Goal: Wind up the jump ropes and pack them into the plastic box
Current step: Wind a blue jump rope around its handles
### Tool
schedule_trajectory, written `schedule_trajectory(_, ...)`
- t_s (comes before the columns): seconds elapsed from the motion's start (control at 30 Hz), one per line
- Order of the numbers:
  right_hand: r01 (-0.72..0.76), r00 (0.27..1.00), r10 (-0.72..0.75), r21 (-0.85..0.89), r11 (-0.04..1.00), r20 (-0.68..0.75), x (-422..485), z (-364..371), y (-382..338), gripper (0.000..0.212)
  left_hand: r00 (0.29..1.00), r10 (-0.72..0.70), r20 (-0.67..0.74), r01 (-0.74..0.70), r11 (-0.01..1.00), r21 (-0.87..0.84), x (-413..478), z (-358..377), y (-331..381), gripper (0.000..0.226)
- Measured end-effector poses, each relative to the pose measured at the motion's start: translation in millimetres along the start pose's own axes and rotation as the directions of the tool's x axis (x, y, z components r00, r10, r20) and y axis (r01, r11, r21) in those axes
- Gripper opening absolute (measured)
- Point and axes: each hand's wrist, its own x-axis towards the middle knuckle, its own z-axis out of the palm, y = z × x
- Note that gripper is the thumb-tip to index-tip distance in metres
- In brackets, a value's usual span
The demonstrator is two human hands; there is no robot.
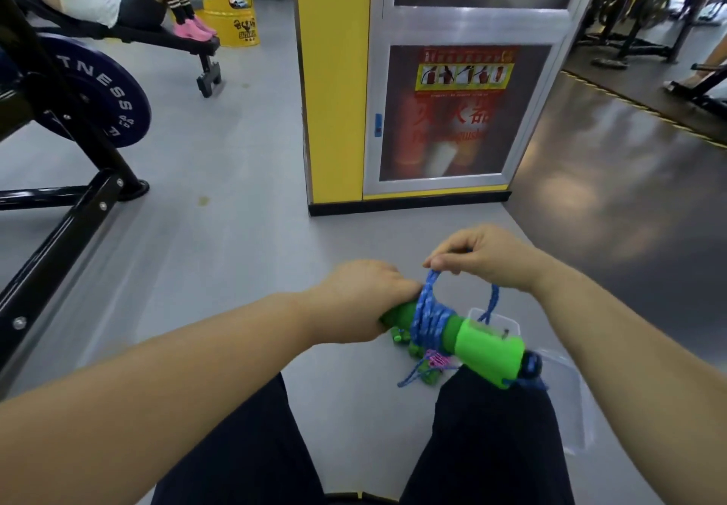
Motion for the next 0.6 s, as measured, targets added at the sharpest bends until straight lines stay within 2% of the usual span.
schedule_trajectory(0.03, -0.043, 0.997, 0.046, 0.059, 0.997, -0.055, 0, 12, 15, 0.015, 0.997, -0.047, -0.061, 0.040, 0.992, -0.117, -2, -2, 0, 0.039)
schedule_trajectory(0.07, -0.164, 0.971, 0.174, 0.076, 0.984, -0.165, -3, 22, 41, 0.026, 0.990, -0.098, -0.105, 0.072, 0.971, -0.228, -5, -3, 0, 0.042)
schedule_trajectory(0.1, -0.239, 0.920, 0.238, 0.033, 0.970, -0.311, -16, 27, 73, 0.035, 0.983, -0.138, -0.121, 0.093, 0.944, -0.318, -7, -3, -2, 0.046)
schedule_trajectory(0.13, -0.371, 0.846, 0.376, 0.089, 0.924, -0.378, -9, 33, 90, 0.035, 0.979, -0.162, -0.125, 0.104, 0.920, -0.378, -9, -3, -4, 0.051)
schedule_trajectory(0.17, -0.473, 0.842, 0.493, 0.141, 0.870, -0.216, -9, 43, 107, 0.026, 0.978, -0.168, -0.122, 0.106, 0.908, -0.406, -11, -2, -7, 0.055)
schedule_trajectory(0.2, -0.471, 0.878, 0.476, 0.089, 0.878, -0.054, -1, 55, 117, 0.020, 0.979, -0.166, -0.119, 0.102, 0.903, -0.418, -12, 0, -10, 0.057)
schedule_trajectory(0.23, -0.430, 0.903, 0.430, 0.048, 0.901, 0.022, 0, 62, 116, 0.026, 0.978, -0.176, -0.113, 0.111, 0.895, -0.432, -12, 1, -12, 0.056)
schedule_trajectory(0.3, -0.330, 0.944, 0.315, 0.350, 0.877, 0.101, -8, 73, 95, 0.011, 0.968, -0.232, -0.101, 0.155, 0.860, -0.487, -11, 0, -16, 0.052)
schedule_trajectory(0.37, -0.201, 0.979, 0.168, 0.610, 0.766, 0.112, -8, 84, 73, 0.019, 0.951, -0.296, -0.086, 0.201, 0.808, -0.554, -8, -3, -19, 0.051)
schedule_trajectory(0.43, -0.152, 0.988, 0.089, 0.707, 0.691, 0.126, -9, 92, 70, 0.032, 0.934, -0.354, -0.046, 0.249, 0.739, -0.626, -5, -7, -20, 0.050)
schedule_trajectory(0.5, -0.146, 0.989, 0.115, 0.629, 0.764, 0.091, -9, 102, 75, 0.025, 0.911, -0.413, 0.006, 0.290, 0.628, -0.722, -2, -11, -22, 0.045)
schedule_trajectory(0.6, -0.161, 0.983, 0.184, 0.554, 0.816, 0.015, -8, 116, 79, 0.014, 0.847, -0.528, 0.060, 0.360, 0.488, -0.795, -2, -12, -33, 0.033)
